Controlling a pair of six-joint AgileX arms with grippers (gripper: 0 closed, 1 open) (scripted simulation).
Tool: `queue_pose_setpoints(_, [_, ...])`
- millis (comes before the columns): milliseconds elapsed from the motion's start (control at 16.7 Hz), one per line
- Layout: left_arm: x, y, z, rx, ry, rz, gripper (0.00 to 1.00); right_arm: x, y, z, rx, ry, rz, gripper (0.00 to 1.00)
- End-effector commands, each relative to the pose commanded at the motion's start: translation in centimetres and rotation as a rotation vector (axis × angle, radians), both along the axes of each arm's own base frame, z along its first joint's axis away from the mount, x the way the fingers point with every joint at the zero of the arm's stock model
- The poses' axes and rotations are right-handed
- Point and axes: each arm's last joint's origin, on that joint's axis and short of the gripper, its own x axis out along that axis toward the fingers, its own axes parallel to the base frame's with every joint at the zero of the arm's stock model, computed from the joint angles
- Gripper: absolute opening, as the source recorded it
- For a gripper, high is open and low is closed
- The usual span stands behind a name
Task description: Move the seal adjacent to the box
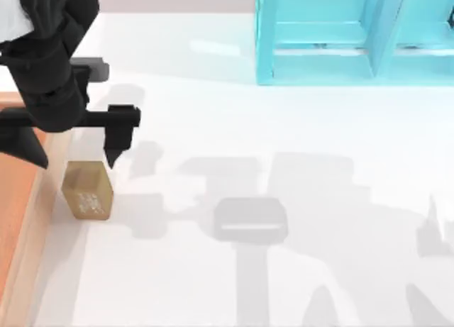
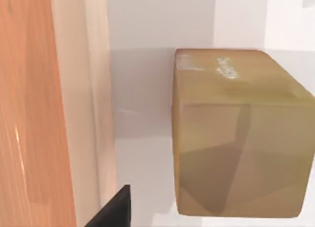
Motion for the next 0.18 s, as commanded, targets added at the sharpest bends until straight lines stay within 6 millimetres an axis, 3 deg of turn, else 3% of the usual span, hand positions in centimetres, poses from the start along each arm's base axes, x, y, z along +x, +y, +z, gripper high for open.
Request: queue_pose_setpoints(180, [0.0, 0.0, 0.0, 0.0, 0.0, 0.0, 1.0, 0.0, 0.0, 0.0, 0.0, 0.0, 0.0, 1.0])
